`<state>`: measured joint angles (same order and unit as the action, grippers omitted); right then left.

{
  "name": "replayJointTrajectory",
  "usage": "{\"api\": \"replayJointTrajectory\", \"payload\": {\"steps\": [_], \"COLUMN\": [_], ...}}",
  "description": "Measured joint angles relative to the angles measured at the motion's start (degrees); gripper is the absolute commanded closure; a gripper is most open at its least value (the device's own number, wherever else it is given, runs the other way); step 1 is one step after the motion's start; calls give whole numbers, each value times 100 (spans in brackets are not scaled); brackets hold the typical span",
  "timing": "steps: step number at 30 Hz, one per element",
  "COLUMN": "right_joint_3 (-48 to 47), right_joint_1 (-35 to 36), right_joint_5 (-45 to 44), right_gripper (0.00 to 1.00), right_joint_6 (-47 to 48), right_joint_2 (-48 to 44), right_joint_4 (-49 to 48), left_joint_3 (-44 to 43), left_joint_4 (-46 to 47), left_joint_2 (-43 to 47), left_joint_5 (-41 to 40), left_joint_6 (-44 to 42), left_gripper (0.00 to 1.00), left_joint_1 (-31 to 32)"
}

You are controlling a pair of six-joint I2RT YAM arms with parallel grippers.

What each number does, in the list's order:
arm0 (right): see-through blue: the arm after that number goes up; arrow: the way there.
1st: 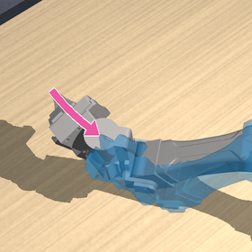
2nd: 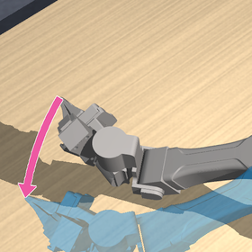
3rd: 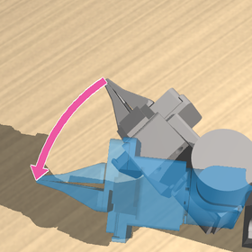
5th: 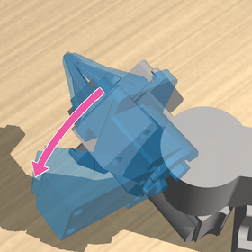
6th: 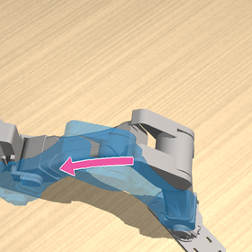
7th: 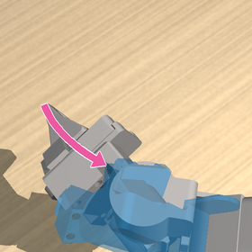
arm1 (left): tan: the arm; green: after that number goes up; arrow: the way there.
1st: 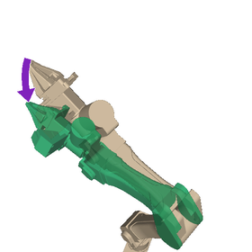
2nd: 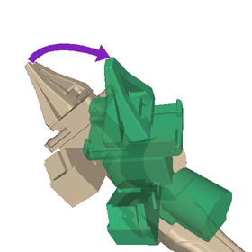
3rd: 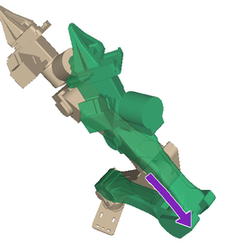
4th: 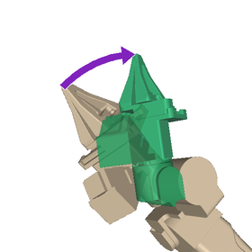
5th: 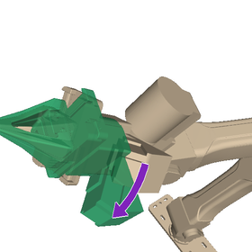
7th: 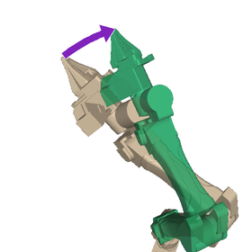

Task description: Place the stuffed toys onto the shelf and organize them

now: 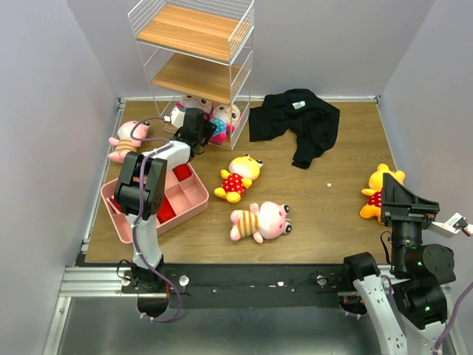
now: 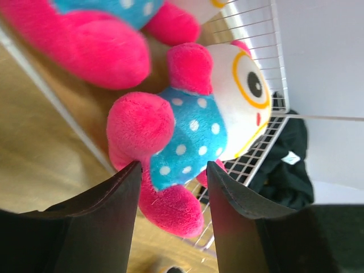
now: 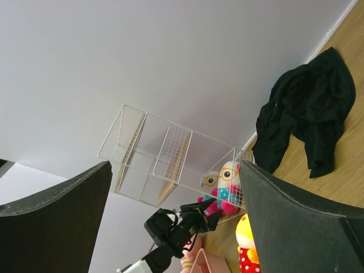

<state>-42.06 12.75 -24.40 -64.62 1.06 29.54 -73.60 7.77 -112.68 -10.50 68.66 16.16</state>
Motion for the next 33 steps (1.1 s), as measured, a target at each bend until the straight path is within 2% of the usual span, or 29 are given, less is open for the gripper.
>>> {"api": "replayJointTrajectory", "payload": {"steps": [4, 10, 18, 22, 26, 29, 33], "right_joint_3": [0, 0, -11, -221, -378, -343, -31], "right_joint_1": [0, 0, 0, -2, -2, -2, -2], "right_joint_5": [-24, -44, 186, 754, 1508, 2179, 3176], "right_gripper": [0, 0, 0, 3, 15, 23, 26], "right_joint_6": [31, 116, 315, 660, 1200, 1683, 2232], "right_joint_2": [0, 0, 76, 625, 1303, 1637, 2020], "right_joint_4": [-37, -63, -59, 42, 136, 227, 280], "left_joint_3": [-101, -44, 664, 861, 1167, 1410, 1700], "left_joint_4": [334, 514, 264, -177, -549, -946, -1325], "left_joint_2": [-212, -284, 673, 1456, 2208, 2785, 3510], "left_joint_5": [87, 111, 61, -72, -170, -186, -42], "left_joint_6": [44, 101, 96, 81, 20, -280, -831], "left_gripper": [43, 35, 23, 21, 22, 23, 25], "left_joint_1": [0, 0, 0, 0, 0, 13, 76]}}
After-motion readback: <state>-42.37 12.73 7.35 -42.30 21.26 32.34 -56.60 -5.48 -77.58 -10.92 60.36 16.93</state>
